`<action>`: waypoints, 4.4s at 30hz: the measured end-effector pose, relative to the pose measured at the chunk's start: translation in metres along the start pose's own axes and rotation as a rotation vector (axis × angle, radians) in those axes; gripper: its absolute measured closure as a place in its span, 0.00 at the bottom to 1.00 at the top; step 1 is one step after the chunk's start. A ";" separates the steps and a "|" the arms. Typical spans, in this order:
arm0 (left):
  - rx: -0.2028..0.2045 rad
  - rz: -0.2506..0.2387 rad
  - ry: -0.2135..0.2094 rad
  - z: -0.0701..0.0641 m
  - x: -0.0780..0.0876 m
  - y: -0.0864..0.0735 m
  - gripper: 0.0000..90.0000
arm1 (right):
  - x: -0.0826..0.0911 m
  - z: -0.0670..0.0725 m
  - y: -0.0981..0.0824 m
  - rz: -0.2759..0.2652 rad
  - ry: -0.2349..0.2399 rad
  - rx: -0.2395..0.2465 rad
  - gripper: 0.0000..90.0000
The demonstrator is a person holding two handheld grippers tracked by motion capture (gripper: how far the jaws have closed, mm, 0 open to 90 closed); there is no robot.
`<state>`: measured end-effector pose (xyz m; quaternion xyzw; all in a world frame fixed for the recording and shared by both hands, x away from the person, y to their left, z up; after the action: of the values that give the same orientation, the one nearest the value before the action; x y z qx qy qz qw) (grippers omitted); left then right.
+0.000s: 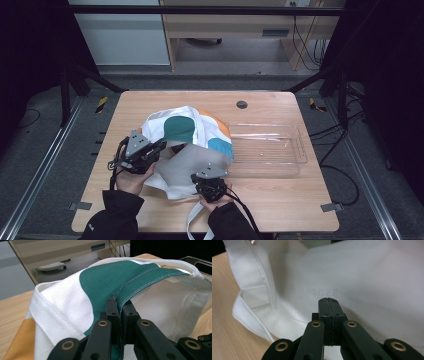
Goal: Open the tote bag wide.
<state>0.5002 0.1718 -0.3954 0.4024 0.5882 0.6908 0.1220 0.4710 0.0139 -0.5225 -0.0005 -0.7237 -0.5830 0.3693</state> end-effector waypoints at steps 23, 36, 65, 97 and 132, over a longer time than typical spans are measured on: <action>0.002 -0.011 0.001 0.003 0.001 0.015 0.97 | -0.012 -0.004 -0.013 0.076 -0.027 0.044 1.00; 0.004 -0.024 0.007 0.010 0.000 0.027 0.97 | -0.015 -0.004 -0.017 0.110 -0.027 0.044 1.00; 0.037 -0.055 0.080 0.039 -0.013 0.073 0.97 | -0.015 -0.005 -0.019 0.104 -0.023 0.027 1.00; 0.049 -0.051 0.065 0.042 -0.015 0.065 0.97 | 0.028 -0.028 0.066 -0.160 -0.065 -0.039 1.00; -0.017 0.005 0.039 0.036 -0.015 0.032 0.63 | 0.038 -0.053 0.129 -0.268 -0.151 -0.065 1.00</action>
<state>0.5449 0.1795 -0.3731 0.3893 0.5836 0.7037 0.1124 0.5268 -0.0057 -0.3908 0.0405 -0.7237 -0.6486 0.2324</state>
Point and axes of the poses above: each handheld gripper's, and its own axes: x roughly backward along the jaws, y roughly out of its top, z roughly to its left, the point moved 6 cm from there along -x, roughly forward along the jaws, and after that the axes turned 12 degrees about -y, right-handed, at the moved point
